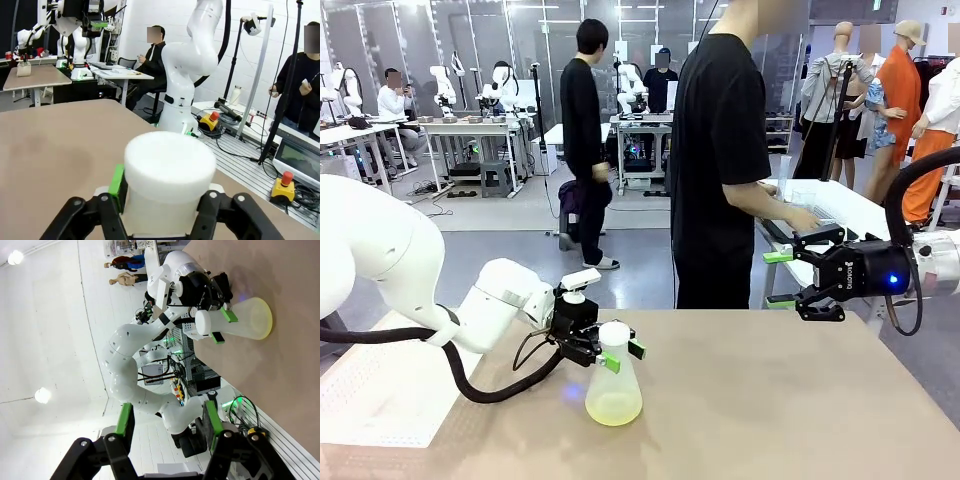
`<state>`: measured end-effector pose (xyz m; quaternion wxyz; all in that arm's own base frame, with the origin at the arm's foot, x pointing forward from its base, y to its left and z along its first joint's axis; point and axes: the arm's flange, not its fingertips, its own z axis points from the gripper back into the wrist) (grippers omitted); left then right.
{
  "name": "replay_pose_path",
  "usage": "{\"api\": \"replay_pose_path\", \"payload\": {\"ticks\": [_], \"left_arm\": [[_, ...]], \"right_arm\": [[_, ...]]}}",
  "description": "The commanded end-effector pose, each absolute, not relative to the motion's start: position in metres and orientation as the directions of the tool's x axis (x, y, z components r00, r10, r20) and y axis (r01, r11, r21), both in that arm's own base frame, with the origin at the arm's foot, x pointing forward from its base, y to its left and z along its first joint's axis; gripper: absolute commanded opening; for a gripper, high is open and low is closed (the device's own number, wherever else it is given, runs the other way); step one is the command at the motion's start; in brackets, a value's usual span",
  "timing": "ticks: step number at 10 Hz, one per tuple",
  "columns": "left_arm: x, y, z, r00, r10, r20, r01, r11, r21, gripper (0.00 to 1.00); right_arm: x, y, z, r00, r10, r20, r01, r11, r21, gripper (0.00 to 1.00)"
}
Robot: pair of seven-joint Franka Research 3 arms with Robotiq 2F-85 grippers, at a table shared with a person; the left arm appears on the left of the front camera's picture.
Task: Prepare the solutions needed for the experiment.
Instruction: When the human places the Big flask in the center of the table, pick up the Big flask and place it in the left Organizing basket.
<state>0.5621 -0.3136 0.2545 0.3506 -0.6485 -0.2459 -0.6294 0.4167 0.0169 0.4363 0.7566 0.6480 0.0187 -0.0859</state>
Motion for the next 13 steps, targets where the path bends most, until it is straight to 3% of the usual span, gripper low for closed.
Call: {"api": "replay_pose_path", "payload": {"ticks": [1, 2, 3, 4, 5, 6, 7, 13], "left_arm": [[0.568, -0.317, 0.256, 0.093, -0.151, 0.984, 0.739, -0.652, -0.17, 0.46], [0.568, -0.316, 0.255, 0.096, -0.148, 0.984, 0.745, -0.646, -0.169, 0.29], [0.569, -0.316, 0.256, 0.097, -0.144, 0.985, 0.747, -0.643, -0.167, 0.27], [0.569, -0.315, 0.257, 0.097, -0.138, 0.986, 0.753, -0.638, -0.164, 0.1], [0.568, -0.314, 0.26, 0.105, -0.119, 0.987, 0.766, -0.624, -0.156, 0.09], [0.568, -0.311, 0.266, 0.107, -0.1, 0.989, 0.781, -0.607, -0.145, 0.0], [0.567, -0.306, 0.273, 0.098, -0.106, 0.99, 0.816, -0.561, -0.141, 0.0], [0.552, -0.267, 0.344, 0.045, -0.045, 0.998, 0.828, -0.557, -0.062, 0.0]], "right_arm": [[0.416, 0.017, 0.438, 0.985, -0.105, -0.137, 0.151, 0.143, 0.978, 0.7], [0.416, 0.017, 0.438, 0.985, -0.105, -0.137, 0.151, 0.143, 0.978, 0.7], [0.416, 0.017, 0.438, 0.985, -0.105, -0.137, 0.151, 0.143, 0.978, 0.7], [0.416, 0.017, 0.438, 0.985, -0.105, -0.137, 0.151, 0.143, 0.978, 0.7], [0.416, 0.017, 0.438, 0.985, -0.105, -0.137, 0.151, 0.143, 0.978, 0.7], [0.416, 0.017, 0.438, 0.985, -0.105, -0.137, 0.151, 0.143, 0.978, 0.7], [0.416, 0.017, 0.438, 0.985, -0.105, -0.137, 0.151, 0.143, 0.978, 0.7], [0.416, 0.017, 0.438, 0.985, -0.105, -0.137, 0.151, 0.143, 0.978, 0.7]]}}
